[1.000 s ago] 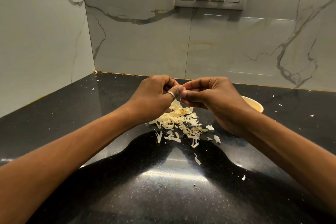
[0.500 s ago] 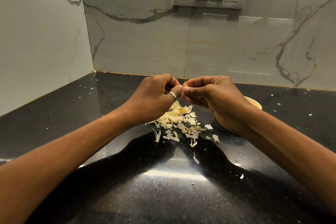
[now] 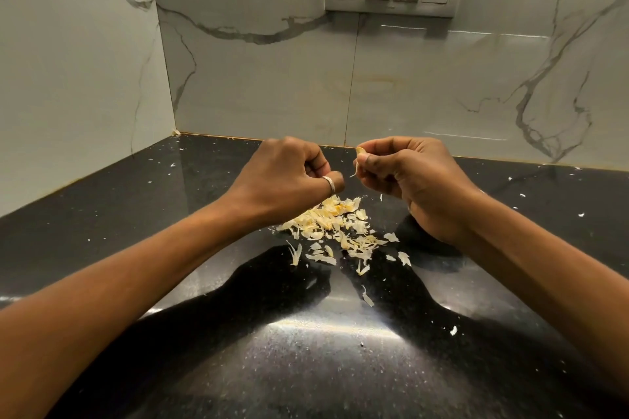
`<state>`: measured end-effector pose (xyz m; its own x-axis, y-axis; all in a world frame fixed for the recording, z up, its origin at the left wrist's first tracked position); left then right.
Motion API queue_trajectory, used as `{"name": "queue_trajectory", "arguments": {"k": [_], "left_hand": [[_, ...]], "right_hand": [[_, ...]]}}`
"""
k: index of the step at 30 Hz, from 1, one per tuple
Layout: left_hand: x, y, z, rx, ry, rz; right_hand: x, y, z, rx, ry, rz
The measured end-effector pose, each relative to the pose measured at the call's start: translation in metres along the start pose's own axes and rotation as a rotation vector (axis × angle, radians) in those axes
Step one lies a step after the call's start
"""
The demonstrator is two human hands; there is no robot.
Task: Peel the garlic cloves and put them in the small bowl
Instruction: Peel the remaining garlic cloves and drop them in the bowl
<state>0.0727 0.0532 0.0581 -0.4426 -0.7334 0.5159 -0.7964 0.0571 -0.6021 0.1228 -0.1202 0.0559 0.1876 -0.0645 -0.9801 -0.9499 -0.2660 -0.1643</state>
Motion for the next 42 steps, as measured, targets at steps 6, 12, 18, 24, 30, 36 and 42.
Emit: {"name": "queue_trajectory", "arguments": {"k": [6,12,18,24,30,36,42], "left_hand": [[-0.006,-0.001,-0.003,0.065,-0.077,0.031],[-0.004,-0.001,-0.006,0.112,-0.058,0.085],[-0.003,-0.001,-0.004,0.118,-0.104,0.202],[0.000,0.000,-0.006,0.079,-0.197,0.292],[-0.002,0.001,-0.002,0.075,-0.186,0.246],[-0.001,0.000,-0.001,0.043,-0.039,0.132],[-0.005,-0.001,0.000,-0.020,0.094,-0.025]], "right_hand": [[0.001,0.004,0.009,-0.076,0.011,0.015],[0.002,0.004,0.013,-0.145,-0.024,0.030],[0.002,0.004,0.015,-0.202,-0.026,0.036],[0.003,0.002,0.015,-0.200,0.098,-0.006],[0.001,0.004,0.016,-0.220,0.151,-0.058],[0.002,0.002,0.016,-0.228,0.084,-0.041],[0.002,0.003,0.016,-0.233,0.088,-0.028]]}}
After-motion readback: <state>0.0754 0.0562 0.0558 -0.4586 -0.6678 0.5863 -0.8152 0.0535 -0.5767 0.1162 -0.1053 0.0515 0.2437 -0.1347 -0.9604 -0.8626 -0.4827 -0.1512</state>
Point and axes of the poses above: each hand's wrist, its own y-axis away from the middle knuckle, its own z-axis out of the palm, x = y × z, the point moved 4 cm from there along -y, towards the middle knuckle, and after that the axes turned 4 degrees about y, right-handed, at the moved point
